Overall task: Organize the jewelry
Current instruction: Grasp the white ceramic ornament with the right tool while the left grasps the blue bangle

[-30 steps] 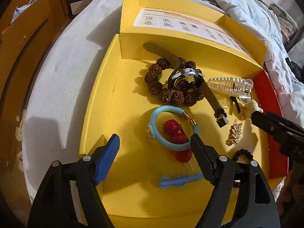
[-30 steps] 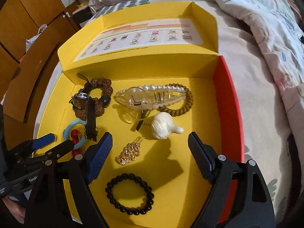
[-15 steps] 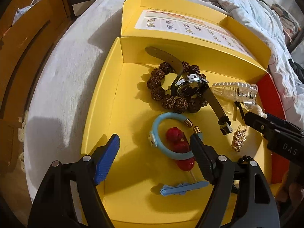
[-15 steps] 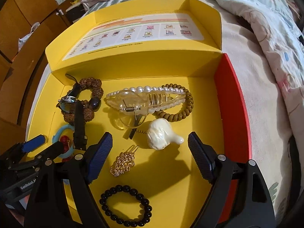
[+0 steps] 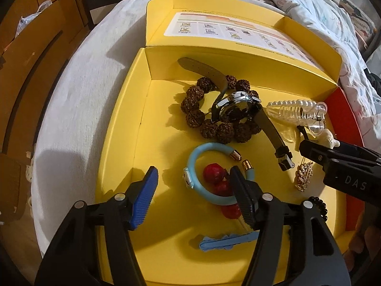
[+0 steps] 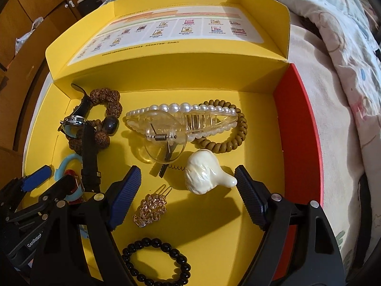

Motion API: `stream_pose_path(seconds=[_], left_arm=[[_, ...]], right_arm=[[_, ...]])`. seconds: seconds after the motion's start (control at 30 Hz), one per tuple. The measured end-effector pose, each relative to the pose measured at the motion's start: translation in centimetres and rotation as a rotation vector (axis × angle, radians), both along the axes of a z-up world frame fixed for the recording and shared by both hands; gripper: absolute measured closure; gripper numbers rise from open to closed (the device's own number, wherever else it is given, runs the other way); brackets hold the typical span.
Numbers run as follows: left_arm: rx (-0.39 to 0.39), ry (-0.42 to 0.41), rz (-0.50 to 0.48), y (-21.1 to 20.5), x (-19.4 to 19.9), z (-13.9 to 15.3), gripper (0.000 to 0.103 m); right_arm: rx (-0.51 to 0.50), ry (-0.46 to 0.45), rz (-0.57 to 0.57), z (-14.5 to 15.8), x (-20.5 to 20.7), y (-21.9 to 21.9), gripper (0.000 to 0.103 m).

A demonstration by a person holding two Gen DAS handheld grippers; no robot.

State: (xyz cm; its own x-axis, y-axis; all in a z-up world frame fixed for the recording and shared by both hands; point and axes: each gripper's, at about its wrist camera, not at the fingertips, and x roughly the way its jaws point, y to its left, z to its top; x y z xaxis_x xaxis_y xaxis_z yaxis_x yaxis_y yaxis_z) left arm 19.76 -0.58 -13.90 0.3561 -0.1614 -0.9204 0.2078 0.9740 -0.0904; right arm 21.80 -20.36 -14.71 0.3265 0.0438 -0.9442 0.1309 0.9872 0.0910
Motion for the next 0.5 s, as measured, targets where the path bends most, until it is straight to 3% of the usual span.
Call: stream_pose_path(seconds=[0.1, 0.17, 0.43, 0.5], left_arm=[[0.017, -0.018, -0.009, -0.5, -0.2, 0.0, 0.045], [-0.003, -0.014, -0.029, -0.9, -0.4, 0.0, 0.06], [-0.016, -0.012, -0.036, -0.8, -0.4, 0.0, 0.067], [-0.031, -0.009, -0.032, -0.5, -0.4, 0.2, 0.073]], right_arm=[[0.012, 0.007, -0.004, -0.2, 0.1, -0.2, 0.028], [0.006, 0.004, -0.007, -0.1, 0.0, -0.2, 0.036], [0.003, -0.006, -0.004, 0.0, -0.3, -0.1, 0.051], [0.014, -0.009, -0.011, 0.1, -0.4, -0.4, 0.056]])
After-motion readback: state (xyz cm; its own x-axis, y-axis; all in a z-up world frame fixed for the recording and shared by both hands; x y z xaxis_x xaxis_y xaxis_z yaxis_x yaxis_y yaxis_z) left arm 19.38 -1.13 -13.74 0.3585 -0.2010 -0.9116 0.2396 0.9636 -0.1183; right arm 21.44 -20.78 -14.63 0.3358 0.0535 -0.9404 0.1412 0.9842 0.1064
